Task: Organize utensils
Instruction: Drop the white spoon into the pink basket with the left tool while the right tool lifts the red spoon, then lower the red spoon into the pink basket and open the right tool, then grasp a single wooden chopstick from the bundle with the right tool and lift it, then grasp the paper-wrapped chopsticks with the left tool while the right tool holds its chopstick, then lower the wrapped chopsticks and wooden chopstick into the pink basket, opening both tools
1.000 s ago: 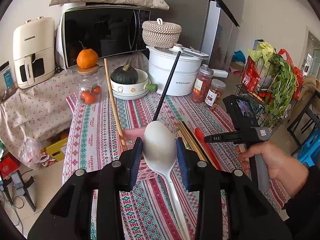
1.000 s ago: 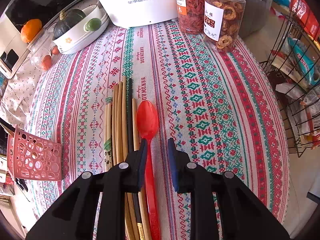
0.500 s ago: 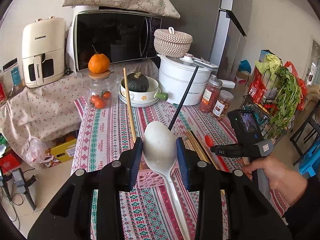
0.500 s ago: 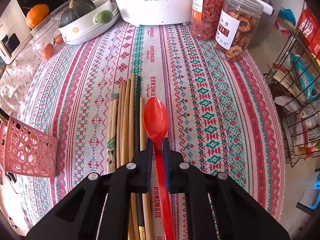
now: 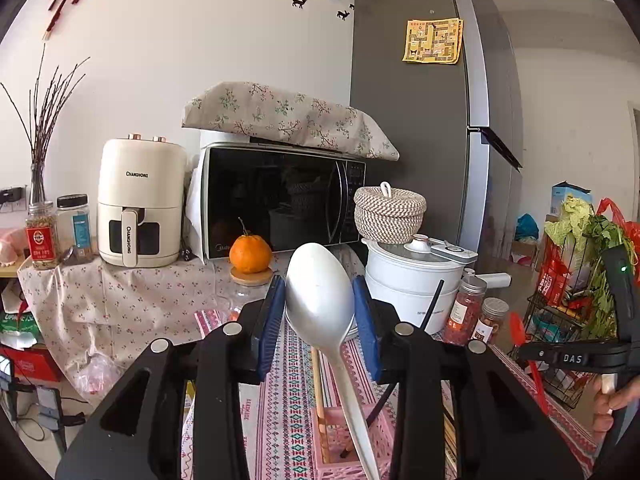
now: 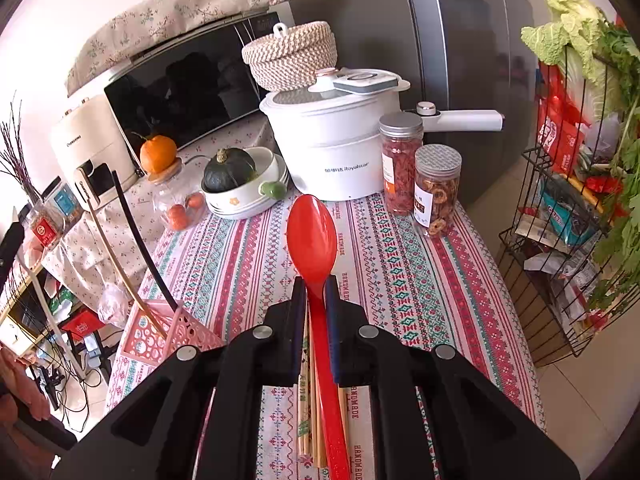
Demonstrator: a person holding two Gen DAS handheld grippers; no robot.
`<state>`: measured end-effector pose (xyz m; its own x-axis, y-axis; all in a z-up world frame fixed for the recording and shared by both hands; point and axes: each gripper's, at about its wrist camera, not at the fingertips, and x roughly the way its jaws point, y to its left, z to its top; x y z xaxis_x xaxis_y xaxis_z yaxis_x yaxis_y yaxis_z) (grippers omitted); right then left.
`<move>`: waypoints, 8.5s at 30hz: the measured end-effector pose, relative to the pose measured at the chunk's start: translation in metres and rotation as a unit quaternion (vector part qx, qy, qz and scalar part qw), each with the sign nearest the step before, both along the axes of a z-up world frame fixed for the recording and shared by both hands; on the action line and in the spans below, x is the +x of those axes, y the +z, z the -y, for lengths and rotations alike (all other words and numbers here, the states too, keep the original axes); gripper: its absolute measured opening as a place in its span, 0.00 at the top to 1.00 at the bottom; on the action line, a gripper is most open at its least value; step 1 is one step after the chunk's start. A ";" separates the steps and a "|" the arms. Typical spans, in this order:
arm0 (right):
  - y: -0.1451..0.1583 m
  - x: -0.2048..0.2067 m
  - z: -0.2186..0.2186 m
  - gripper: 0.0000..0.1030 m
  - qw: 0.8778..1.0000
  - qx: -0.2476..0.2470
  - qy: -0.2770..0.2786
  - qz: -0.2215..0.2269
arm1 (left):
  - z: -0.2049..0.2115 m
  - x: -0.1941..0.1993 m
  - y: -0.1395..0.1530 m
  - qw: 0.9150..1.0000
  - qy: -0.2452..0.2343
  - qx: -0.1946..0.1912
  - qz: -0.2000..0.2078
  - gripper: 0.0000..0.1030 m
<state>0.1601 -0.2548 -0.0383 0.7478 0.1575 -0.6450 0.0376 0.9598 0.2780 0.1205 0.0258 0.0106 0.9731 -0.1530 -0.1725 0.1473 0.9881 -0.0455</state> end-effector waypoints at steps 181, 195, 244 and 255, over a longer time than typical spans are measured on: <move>-0.105 -0.014 0.120 0.93 0.974 0.084 0.037 -0.207 | 0.187 0.146 -0.188 0.858 -0.018 0.062 -0.510 0.91; -0.057 -0.045 0.109 0.93 0.989 0.055 0.041 -0.134 | 0.165 0.040 -0.084 0.891 -0.254 -0.067 -0.371 0.91; 0.059 -0.037 -0.032 0.93 0.994 0.031 0.100 0.029 | 0.031 0.040 -0.041 0.998 -0.050 -0.020 -0.021 0.91; 0.075 -0.040 -0.042 0.93 0.992 0.048 0.106 0.056 | 0.005 0.015 -0.018 0.988 -0.051 -0.028 -0.142 0.55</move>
<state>0.1199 -0.2127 0.0368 0.7573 0.3762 -0.5338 -0.1988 0.9114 0.3604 0.1351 0.0208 -0.0070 0.8655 -0.2641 -0.4256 0.2186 0.9637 -0.1535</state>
